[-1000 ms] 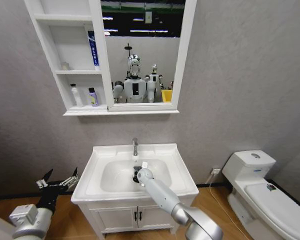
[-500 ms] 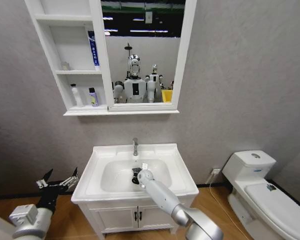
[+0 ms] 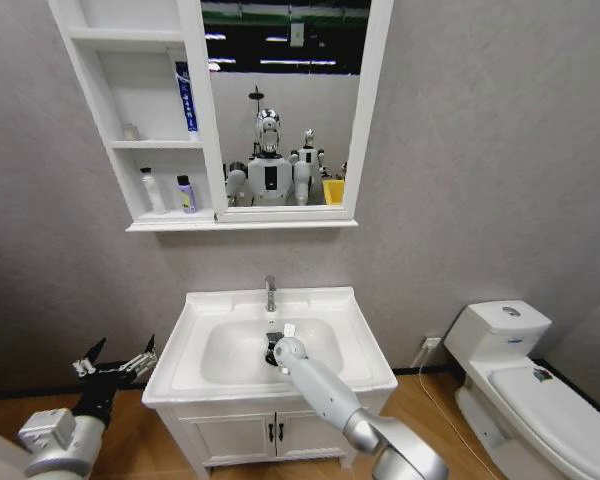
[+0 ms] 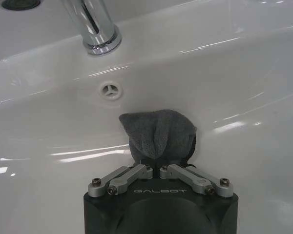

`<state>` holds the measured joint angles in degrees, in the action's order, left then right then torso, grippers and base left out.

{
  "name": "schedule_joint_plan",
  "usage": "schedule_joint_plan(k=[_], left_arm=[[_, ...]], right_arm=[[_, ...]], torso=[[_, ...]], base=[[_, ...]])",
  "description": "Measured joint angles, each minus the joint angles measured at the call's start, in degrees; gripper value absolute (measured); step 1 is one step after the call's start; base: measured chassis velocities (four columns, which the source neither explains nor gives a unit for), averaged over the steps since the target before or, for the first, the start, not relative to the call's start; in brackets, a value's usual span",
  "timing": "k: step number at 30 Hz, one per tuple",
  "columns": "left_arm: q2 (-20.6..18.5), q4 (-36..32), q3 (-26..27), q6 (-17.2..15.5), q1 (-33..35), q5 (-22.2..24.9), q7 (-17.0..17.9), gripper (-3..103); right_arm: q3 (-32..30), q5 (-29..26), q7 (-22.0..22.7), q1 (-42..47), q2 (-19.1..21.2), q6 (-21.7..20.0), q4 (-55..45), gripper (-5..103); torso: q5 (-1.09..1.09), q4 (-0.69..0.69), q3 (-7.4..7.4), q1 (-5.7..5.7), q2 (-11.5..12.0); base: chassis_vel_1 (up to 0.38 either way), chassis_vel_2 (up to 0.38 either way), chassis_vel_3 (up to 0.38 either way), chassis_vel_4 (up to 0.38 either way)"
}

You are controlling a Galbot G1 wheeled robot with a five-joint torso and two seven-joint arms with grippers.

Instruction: Move facial cleanser and shampoo from washbasin to cabinet, then wipe washbasin with towel.

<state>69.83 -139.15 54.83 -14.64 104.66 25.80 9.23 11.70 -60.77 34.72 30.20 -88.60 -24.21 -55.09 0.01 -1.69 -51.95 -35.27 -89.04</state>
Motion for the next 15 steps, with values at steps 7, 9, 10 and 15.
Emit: schedule_joint_plan(k=[7,9,10,15], left_arm=[[0.0,0.0,0.0,0.0,0.0,0.0,0.0,100],[0.0,0.0,0.0,0.0,0.0,0.0,0.0,100],[0.0,0.0,0.0,0.0,0.0,0.0,0.0,100],[0.0,0.0,0.0,0.0,0.0,0.0,0.0,100]], right_arm=[[-0.1,-0.8,-0.7,0.0,0.3,0.0,0.2,2],[-0.2,-0.6,-1.6,0.0,-1.1,0.1,1.5,2],[-0.3,-0.1,-2.3,-0.2,-2.3,0.1,2.5,2],[-0.6,1.2,-3.5,-0.1,-3.5,0.1,4.8,2]], torso=[[0.00,0.01,0.00,0.00,0.0],[0.00,0.03,0.00,0.00,0.0],[0.00,0.04,0.00,0.00,0.0],[-0.01,0.05,0.00,0.00,0.0]], base=[[0.000,0.000,0.000,0.000],[0.000,0.000,0.000,0.000],[0.000,0.000,0.000,0.000],[0.000,0.000,0.000,0.000]])
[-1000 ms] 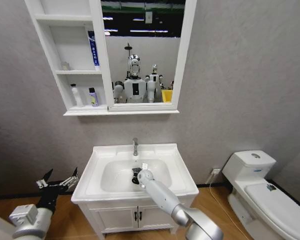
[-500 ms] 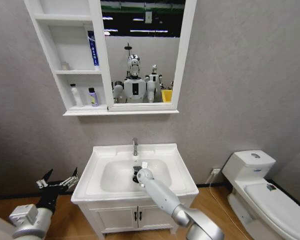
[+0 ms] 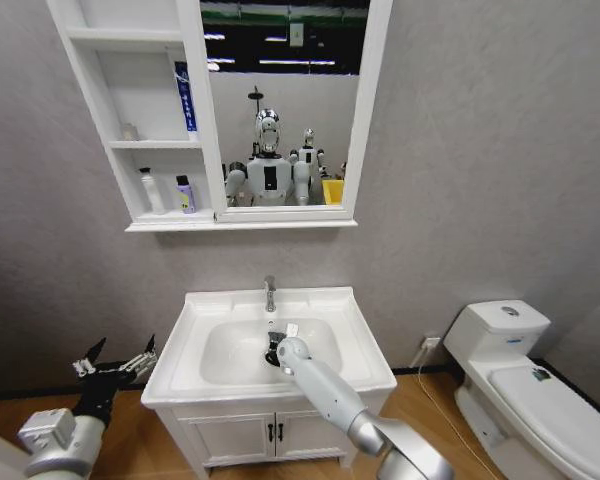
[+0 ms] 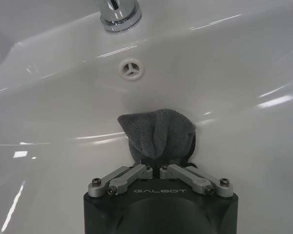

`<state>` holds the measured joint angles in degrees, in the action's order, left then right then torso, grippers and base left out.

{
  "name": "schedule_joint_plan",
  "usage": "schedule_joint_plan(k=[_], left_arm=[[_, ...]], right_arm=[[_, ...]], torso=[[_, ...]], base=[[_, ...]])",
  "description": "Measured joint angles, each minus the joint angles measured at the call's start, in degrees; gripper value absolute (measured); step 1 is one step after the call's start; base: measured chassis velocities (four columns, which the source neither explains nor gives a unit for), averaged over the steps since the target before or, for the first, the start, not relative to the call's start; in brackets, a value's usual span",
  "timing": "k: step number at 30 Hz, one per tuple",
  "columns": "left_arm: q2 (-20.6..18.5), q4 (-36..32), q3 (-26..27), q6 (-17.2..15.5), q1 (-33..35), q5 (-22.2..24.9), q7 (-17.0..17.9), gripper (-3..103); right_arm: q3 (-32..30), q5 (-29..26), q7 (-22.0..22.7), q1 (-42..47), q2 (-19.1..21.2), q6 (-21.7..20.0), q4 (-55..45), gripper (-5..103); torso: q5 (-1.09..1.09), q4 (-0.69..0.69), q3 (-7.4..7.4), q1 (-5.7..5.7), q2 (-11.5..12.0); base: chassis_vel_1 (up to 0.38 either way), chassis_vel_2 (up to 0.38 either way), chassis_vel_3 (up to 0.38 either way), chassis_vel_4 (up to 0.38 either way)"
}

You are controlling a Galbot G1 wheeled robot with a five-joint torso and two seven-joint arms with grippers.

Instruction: Move facial cleanser and shampoo from washbasin to cabinet, then wipe washbasin with towel.

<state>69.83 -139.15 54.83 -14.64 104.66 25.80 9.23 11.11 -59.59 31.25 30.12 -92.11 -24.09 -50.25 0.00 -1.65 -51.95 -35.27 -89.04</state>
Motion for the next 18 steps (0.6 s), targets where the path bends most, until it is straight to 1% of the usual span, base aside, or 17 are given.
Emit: schedule_joint_plan(k=[3,6,8,9,10,11,14,15,18], left_arm=[[0.0,0.0,0.0,0.0,0.0,0.0,0.0,100],[0.0,0.0,0.0,0.0,0.0,0.0,0.0,100],[0.0,0.0,0.0,0.0,0.0,0.0,0.0,100],[0.0,0.0,0.0,0.0,0.0,0.0,0.0,100],[0.0,0.0,0.0,0.0,0.0,0.0,0.0,100],[0.0,0.0,0.0,0.0,0.0,0.0,0.0,100],[0.0,0.0,0.0,0.0,0.0,0.0,0.0,100],[0.0,0.0,0.0,0.0,0.0,0.0,0.0,100],[0.0,0.0,0.0,0.0,0.0,0.0,0.0,100]], right_arm=[[-0.3,0.7,-0.1,0.3,0.0,0.0,0.9,2],[-0.6,0.9,0.2,0.5,0.0,0.0,0.7,2],[-0.6,0.2,1.7,0.8,0.2,-0.1,-1.1,2],[-0.6,-0.5,3.0,0.9,1.1,-0.2,-2.5,2],[-0.6,-1.0,4.1,1.2,2.2,-0.3,-3.7,2],[-0.6,-1.0,4.1,1.2,2.2,-0.3,-3.7,2],[-0.6,-1.9,6.7,2.1,5.5,-0.5,-6.7,2],[-0.6,-1.9,6.7,2.1,5.5,-0.5,-6.7,2],[-0.9,-3.1,9.1,3.2,8.4,-0.8,-9.6,2]], torso=[[0.00,-0.03,0.00,0.00,0.0],[0.00,-0.03,0.00,0.00,0.0],[-0.01,-0.02,0.00,0.00,0.0],[0.00,0.01,0.00,0.00,0.0],[0.00,0.00,0.00,0.00,0.0],[0.00,0.00,0.00,0.00,0.0],[0.00,-0.03,0.00,0.00,0.0],[0.00,-0.03,0.00,0.00,0.0],[-0.01,-0.04,0.00,0.00,0.0]], base=[[0.000,0.000,0.000,0.000],[0.000,0.000,0.000,0.000],[0.000,0.000,0.000,0.000],[0.000,0.000,0.000,0.000],[0.000,0.000,0.000,0.000],[0.000,0.000,0.000,0.000],[0.000,0.000,0.000,0.000],[0.000,0.000,0.000,0.000],[0.000,0.000,0.000,0.000]])
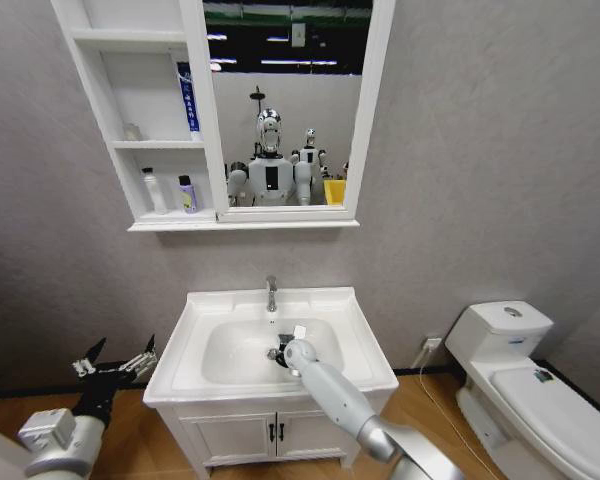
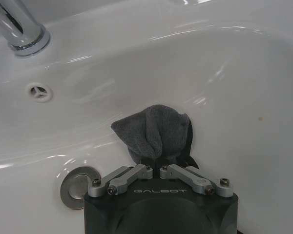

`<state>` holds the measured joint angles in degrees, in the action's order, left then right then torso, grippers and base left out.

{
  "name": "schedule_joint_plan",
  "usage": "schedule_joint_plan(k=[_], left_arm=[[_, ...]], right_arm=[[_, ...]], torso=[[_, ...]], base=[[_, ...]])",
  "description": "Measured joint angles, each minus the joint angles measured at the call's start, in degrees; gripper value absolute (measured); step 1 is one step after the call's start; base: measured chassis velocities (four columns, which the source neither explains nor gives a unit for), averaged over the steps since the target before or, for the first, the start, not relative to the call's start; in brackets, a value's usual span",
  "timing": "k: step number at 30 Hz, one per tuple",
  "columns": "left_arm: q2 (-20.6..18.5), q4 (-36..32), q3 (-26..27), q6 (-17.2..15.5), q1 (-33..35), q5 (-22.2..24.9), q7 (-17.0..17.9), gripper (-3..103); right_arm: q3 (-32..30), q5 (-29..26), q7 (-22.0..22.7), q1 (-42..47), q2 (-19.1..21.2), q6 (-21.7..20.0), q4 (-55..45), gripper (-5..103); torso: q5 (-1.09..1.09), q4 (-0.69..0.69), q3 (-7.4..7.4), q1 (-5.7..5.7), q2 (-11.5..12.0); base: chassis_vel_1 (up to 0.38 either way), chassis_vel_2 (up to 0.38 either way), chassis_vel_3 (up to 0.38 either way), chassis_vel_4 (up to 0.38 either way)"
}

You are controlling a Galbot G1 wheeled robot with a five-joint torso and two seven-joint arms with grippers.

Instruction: Move facial cleanser and shampoo from washbasin to cabinet, then wipe washbasin with towel.

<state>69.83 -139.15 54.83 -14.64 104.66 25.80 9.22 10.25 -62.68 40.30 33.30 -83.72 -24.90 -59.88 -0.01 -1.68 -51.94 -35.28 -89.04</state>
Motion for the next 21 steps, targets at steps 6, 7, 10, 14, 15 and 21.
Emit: schedule_joint_plan(k=[6,7,10,14,15,21], left_arm=[[0.0,0.0,0.0,0.0,0.0,0.0,0.0,100],[0.0,0.0,0.0,0.0,0.0,0.0,0.0,100],[0.0,0.0,0.0,0.0,0.0,0.0,0.0,100],[0.0,0.0,0.0,0.0,0.0,0.0,0.0,100],[0.0,0.0,0.0,0.0,0.0,0.0,0.0,100],[0.0,0.0,0.0,0.0,0.0,0.0,0.0,100]], right_arm=[[-0.7,1.2,2.3,1.3,2.7,0.2,-4.3,2],[-0.7,1.2,2.3,1.3,2.7,0.2,-4.3,2],[-1.5,5.1,4.1,1.6,3.9,0.5,-7.2,2],[-1.6,11.2,2.0,1.6,5.6,1.3,-10.2,2],[-1.6,13.0,1.9,1.5,6.3,1.3,-11.7,2],[-2.1,19.5,0.8,0.3,8.3,3.4,-15.5,2]], torso=[[0.01,0.01,0.00,0.00,0.0],[0.01,0.01,0.00,0.00,0.0],[0.00,0.02,0.00,0.00,0.0],[0.01,0.01,0.00,0.00,0.0],[0.01,0.01,0.00,0.00,0.0],[0.01,0.03,0.00,0.00,0.0]], base=[[0.000,0.000,0.000,0.000],[0.000,0.000,0.000,0.000],[0.000,0.000,0.000,0.000],[0.000,0.000,0.000,0.000],[0.000,0.000,0.000,0.000],[0.000,0.000,0.000,0.000]])
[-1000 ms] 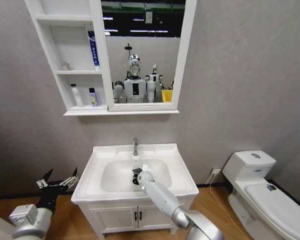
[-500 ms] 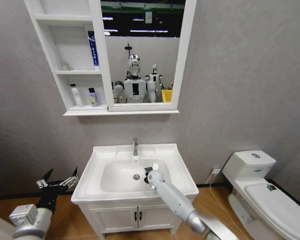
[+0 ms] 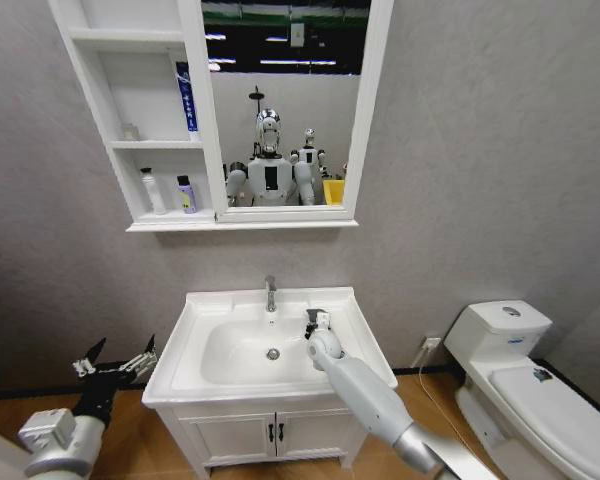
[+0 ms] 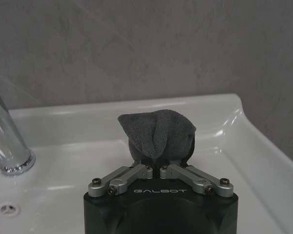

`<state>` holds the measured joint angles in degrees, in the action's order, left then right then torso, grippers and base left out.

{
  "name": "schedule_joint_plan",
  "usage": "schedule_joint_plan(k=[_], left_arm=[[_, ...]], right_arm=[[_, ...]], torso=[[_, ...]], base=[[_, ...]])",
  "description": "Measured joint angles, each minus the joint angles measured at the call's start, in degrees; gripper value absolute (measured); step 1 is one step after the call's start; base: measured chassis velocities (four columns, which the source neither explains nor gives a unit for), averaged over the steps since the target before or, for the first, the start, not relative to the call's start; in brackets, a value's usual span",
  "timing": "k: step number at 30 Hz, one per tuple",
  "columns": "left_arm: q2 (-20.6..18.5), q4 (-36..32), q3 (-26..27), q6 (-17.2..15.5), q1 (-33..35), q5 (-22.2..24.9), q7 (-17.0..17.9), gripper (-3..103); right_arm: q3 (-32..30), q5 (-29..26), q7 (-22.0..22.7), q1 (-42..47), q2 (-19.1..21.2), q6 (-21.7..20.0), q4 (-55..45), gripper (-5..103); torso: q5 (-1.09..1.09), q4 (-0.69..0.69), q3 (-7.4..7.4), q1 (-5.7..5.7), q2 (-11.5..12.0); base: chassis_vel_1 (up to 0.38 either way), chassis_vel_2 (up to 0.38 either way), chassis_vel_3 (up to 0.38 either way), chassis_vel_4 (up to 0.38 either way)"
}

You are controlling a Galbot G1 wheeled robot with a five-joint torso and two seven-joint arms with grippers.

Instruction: Move facial cleanser and shampoo from washbasin to cabinet, then wipe washbasin with towel.

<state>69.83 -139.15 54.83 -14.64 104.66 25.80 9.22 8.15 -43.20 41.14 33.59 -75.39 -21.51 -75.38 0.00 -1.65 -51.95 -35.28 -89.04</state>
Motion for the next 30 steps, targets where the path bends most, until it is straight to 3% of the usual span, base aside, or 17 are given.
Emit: schedule_joint_plan(k=[4,8,13,14,17,20,23,27,30], left_arm=[[0.0,0.0,0.0,0.0,0.0,0.0,0.0,100],[0.0,0.0,0.0,0.0,0.0,0.0,0.0,100],[0.0,0.0,0.0,0.0,0.0,0.0,0.0,100],[0.0,0.0,0.0,0.0,0.0,0.0,0.0,100],[0.0,0.0,0.0,0.0,0.0,0.0,0.0,100],[0.0,0.0,0.0,0.0,0.0,0.0,0.0,100],[0.0,0.0,0.0,0.0,0.0,0.0,0.0,100],[0.0,0.0,0.0,0.0,0.0,0.0,0.0,100],[0.0,0.0,0.0,0.0,0.0,0.0,0.0,100]], right_arm=[[-2.6,9.2,-3.7,-0.8,1.3,3.1,0.6,2],[-5.3,10.5,-6.6,-1.4,3.0,2.9,3.4,2],[-6.5,10.6,-15.4,-1.3,8.2,-0.5,6.1,-2],[-6.5,10.6,-15.4,-1.3,8.2,-0.5,6.1,-2],[-7.5,11.8,-19.5,-1.3,8.2,0.9,9.9,13],[-7.7,11.8,-20.6,-1.4,8.0,1.5,10.7,18],[-7.9,12.1,-27.2,-2.0,7.3,6.3,13.7,34],[-7.7,12.3,-28.6,-2.5,6.8,8.4,14.6,44],[-7.4,12.1,-27.2,-2.9,6.4,8.8,13.8,61]], torso=[[0.00,0.00,0.00,0.00,0.0],[-0.01,-0.01,0.00,0.00,0.0],[0.00,-0.05,0.00,0.00,0.0],[0.00,-0.05,0.00,0.00,0.0],[-0.01,-0.02,0.00,0.00,0.0],[-0.01,0.00,0.00,0.00,0.0],[0.00,0.00,0.00,0.00,0.0],[0.00,-0.01,0.00,0.00,0.0],[0.00,0.00,0.00,0.00,0.0]], base=[[0.000,0.000,0.000,0.000],[0.000,0.000,0.000,0.000],[0.000,0.000,0.000,0.000],[0.000,0.000,0.000,0.000],[0.000,0.000,0.000,0.000],[0.000,0.000,0.000,0.000],[0.000,0.000,0.000,0.000],[0.000,0.000,0.000,0.000],[0.000,0.000,0.000,0.000]])
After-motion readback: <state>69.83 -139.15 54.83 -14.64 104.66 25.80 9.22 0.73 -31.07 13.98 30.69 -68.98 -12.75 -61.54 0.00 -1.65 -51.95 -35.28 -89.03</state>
